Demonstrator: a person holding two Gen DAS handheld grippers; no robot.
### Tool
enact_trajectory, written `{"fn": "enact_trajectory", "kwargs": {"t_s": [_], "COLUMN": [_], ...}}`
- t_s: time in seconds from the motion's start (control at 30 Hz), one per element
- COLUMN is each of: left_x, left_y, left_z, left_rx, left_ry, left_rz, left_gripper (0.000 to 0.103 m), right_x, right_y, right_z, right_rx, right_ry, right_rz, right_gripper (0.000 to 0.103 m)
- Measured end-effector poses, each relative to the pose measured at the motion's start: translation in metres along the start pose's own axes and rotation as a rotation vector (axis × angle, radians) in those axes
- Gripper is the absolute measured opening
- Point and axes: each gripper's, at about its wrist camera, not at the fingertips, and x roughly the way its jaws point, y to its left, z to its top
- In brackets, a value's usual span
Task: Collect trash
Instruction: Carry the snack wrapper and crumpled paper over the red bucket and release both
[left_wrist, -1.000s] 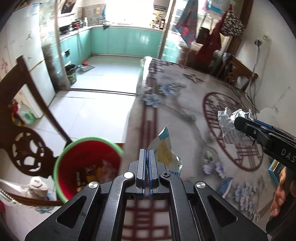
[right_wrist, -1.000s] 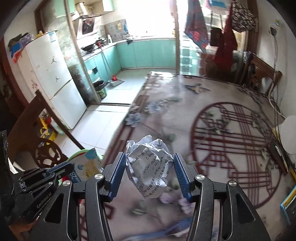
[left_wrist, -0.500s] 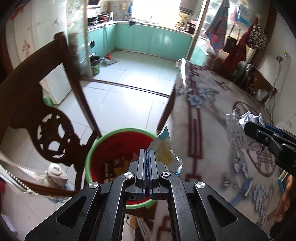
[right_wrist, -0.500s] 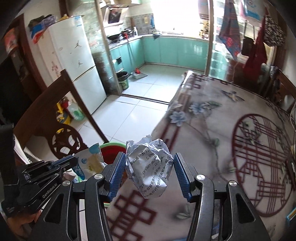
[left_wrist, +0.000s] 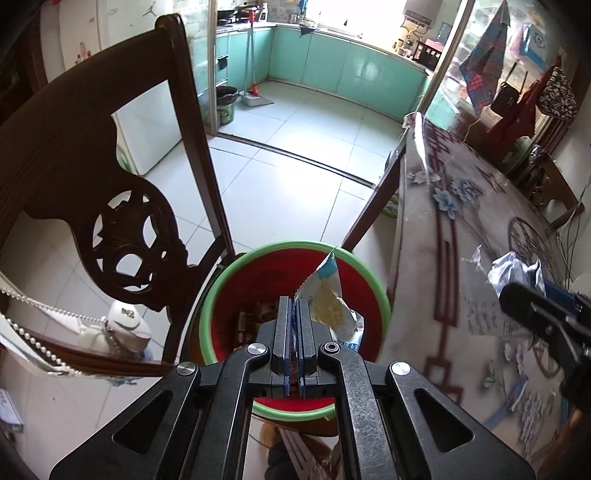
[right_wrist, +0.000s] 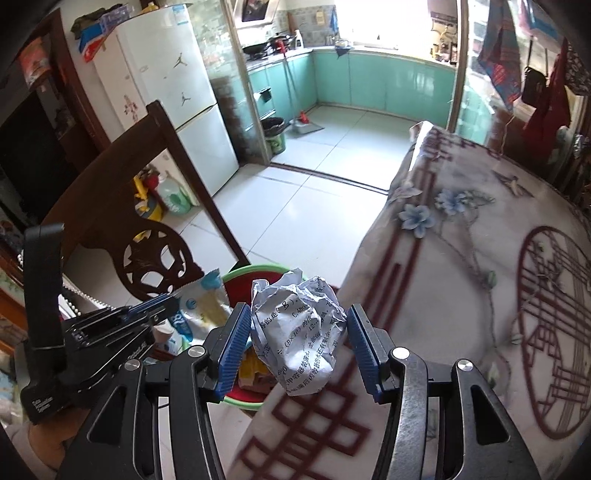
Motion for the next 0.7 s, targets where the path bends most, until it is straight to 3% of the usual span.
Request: {"fn": "enact_trajectory", "kwargs": {"t_s": [0.27,0.7], "left_x": [0.023,0.036], "left_y": [0.012,0.019], "left_z": [-0.001,0.004], "left_rx": [-0.053,-0.049], "left_ry": [0.054,0.076], "left_rz": [0.016,0.029], "left_gripper": [0.002,0.002], "right_x": [0.031,0.044], "right_y": [0.005,0.012], "right_z": [-0.006,-0.002], "right_rx": [0.007,-0.019], "right_ry": [0.074,0.090], "right_rz": [0.022,0.032], "right_gripper": [0.052,0.054]}}
